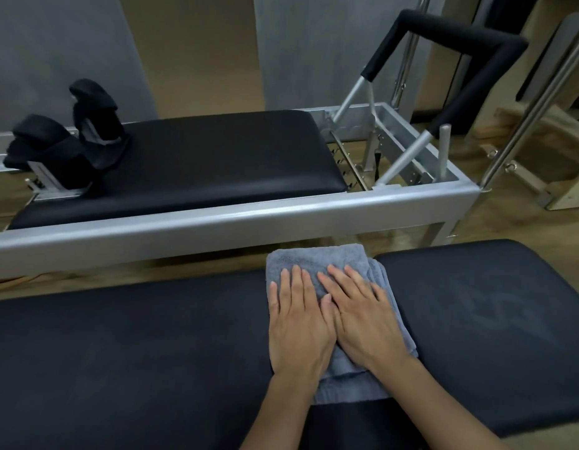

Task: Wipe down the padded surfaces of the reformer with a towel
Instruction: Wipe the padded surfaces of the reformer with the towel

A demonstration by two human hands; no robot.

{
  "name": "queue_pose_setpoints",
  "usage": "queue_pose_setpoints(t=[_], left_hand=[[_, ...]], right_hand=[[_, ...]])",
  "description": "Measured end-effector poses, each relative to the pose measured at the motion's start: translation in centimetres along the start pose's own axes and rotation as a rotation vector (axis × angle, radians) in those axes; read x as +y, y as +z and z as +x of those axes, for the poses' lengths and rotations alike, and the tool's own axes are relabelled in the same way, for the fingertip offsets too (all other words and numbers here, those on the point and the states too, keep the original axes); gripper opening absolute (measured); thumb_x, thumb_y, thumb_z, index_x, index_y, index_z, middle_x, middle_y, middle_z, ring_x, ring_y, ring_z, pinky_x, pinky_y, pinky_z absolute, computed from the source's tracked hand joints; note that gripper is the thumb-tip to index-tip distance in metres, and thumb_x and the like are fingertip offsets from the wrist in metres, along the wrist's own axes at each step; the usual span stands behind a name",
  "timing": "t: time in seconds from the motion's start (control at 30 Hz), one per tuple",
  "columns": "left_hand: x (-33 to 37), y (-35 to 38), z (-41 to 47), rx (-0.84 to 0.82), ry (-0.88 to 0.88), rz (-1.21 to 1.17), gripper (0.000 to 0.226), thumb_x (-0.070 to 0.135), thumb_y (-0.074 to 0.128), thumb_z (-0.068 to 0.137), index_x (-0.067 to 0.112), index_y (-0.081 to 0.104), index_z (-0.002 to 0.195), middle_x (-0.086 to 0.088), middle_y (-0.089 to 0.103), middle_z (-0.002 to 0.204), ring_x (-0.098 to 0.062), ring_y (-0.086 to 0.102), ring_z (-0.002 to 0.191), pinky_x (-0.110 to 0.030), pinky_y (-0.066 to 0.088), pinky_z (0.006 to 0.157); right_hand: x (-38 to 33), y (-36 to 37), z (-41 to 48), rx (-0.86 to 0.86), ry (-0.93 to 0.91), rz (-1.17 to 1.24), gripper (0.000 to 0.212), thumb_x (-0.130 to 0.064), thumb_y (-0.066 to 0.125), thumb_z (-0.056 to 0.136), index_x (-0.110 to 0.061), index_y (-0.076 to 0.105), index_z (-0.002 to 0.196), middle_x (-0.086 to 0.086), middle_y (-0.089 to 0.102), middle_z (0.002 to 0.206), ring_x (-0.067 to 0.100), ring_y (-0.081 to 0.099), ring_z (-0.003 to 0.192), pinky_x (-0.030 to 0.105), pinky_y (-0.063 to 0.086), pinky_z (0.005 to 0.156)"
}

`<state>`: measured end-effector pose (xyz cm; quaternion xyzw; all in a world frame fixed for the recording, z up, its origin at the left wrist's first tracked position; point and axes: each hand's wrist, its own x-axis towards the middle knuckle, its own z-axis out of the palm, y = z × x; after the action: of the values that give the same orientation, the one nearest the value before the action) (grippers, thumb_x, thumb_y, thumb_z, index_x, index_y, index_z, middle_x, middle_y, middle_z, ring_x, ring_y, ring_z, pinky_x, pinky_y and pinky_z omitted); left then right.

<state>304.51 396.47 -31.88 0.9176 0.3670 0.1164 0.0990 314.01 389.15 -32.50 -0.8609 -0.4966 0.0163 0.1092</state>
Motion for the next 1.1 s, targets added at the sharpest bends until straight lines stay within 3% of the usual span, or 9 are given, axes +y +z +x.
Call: queue_pose_setpoints(t=[0.1, 0.2, 0.33, 0.5, 0.57, 0.7, 0.87, 1.0, 1.1], left_hand=[[0.1, 0.1, 0.0, -0.075, -0.022, 0.023, 0.064, 0.042, 0.004, 0.099, 0.011, 0.015, 0.153, -0.006, 0.012, 0.162, -0.018, 0.002, 0.15, -0.038, -0.006, 0.121], [-0.2, -0.6, 0.2, -0.081, -0.086, -0.071, 0.056, 0.041, 0.015, 0.102, 0.019, 0.018, 0.153, -0.001, 0.007, 0.163, -0.014, -0.002, 0.149, -0.041, 0.003, 0.12], [0.3, -2.8, -0.2, 0.037, -0.353, -0.398, 0.055, 0.033, 0.049, 0.096, 0.017, 0.033, 0.146, -0.012, 0.028, 0.153, -0.029, 0.028, 0.139, -0.045, 0.034, 0.108], [-0.2, -5.2, 1.0, -0.031, -0.72, -1.143, 0.042, 0.028, 0.079, 0.073, 0.008, 0.062, 0.106, -0.01, 0.067, 0.105, -0.022, 0.066, 0.086, -0.03, 0.054, 0.068], [0.0, -6.0, 1.9, -0.078, -0.632, -1.171, 0.035, 0.029, 0.077, 0.074, 0.014, 0.06, 0.101, -0.005, 0.067, 0.099, -0.017, 0.066, 0.08, -0.027, 0.053, 0.06], [3.3, -9.1, 3.3, -0.095, -0.307, -1.14, 0.026, 0.023, 0.064, 0.085, 0.028, 0.048, 0.105, 0.001, 0.063, 0.101, -0.016, 0.064, 0.091, -0.043, 0.056, 0.082], [10.2, -12.0, 4.8, -0.105, -0.049, -1.253, 0.035, 0.026, 0.062, 0.086, 0.037, 0.044, 0.114, 0.012, 0.061, 0.101, -0.007, 0.063, 0.093, -0.035, 0.055, 0.082], [19.1, -9.9, 4.7, -0.179, 0.043, -1.531, 0.034, 0.022, 0.067, 0.086, 0.036, 0.049, 0.112, 0.006, 0.064, 0.107, -0.008, 0.067, 0.091, -0.028, 0.057, 0.077], [24.4, -6.6, 4.8, -0.271, -0.026, -1.785, 0.036, 0.019, 0.071, 0.084, 0.028, 0.053, 0.115, -0.003, 0.07, 0.106, -0.016, 0.072, 0.091, -0.036, 0.06, 0.078]], right_hand=[[-0.1, -0.1, -0.2, 0.037, 0.001, 0.03, 0.064, -0.046, 0.005, 0.097, -0.031, 0.033, 0.152, -0.009, 0.029, 0.16, 0.014, 0.018, 0.149, 0.041, 0.022, 0.116], [-0.4, 0.2, -0.2, 0.089, 0.007, 0.053, 0.059, -0.044, 0.01, 0.1, -0.026, 0.034, 0.151, -0.007, 0.032, 0.159, 0.014, 0.02, 0.149, 0.042, 0.023, 0.116], [-0.5, 0.0, -0.5, 0.226, 0.074, 0.192, 0.047, -0.032, 0.032, 0.105, -0.015, 0.038, 0.148, 0.004, 0.043, 0.152, 0.019, 0.037, 0.141, 0.041, 0.029, 0.113], [-0.5, -1.0, -1.2, 0.402, 0.308, 0.389, 0.042, -0.03, 0.051, 0.1, -0.011, 0.049, 0.138, 0.01, 0.053, 0.138, 0.028, 0.051, 0.123, 0.044, 0.04, 0.099], [-0.5, -2.1, -1.2, 0.415, 0.439, 0.563, 0.044, -0.036, 0.051, 0.099, -0.015, 0.049, 0.137, 0.008, 0.052, 0.135, 0.027, 0.053, 0.119, 0.044, 0.042, 0.099], [-1.1, -5.5, -0.9, 0.361, 0.56, 0.94, 0.041, -0.05, 0.044, 0.098, -0.023, 0.059, 0.124, 0.002, 0.062, 0.121, 0.017, 0.06, 0.109, 0.035, 0.048, 0.092], [2.1, -11.4, -1.1, 0.393, 0.691, 1.552, 0.052, -0.058, 0.047, 0.092, -0.014, 0.074, 0.105, 0.009, 0.077, 0.097, 0.024, 0.074, 0.09, 0.039, 0.057, 0.076], [10.5, -15.0, -4.1, 0.639, 0.542, 1.3, 0.055, -0.064, 0.046, 0.085, -0.022, 0.071, 0.111, 0.001, 0.075, 0.105, 0.017, 0.072, 0.095, 0.039, 0.056, 0.078], [17.5, -16.4, -6.1, 0.74, 0.447, 0.905, 0.059, -0.068, 0.039, 0.085, -0.035, 0.058, 0.13, -0.008, 0.06, 0.134, 0.007, 0.055, 0.122, 0.037, 0.045, 0.103]])
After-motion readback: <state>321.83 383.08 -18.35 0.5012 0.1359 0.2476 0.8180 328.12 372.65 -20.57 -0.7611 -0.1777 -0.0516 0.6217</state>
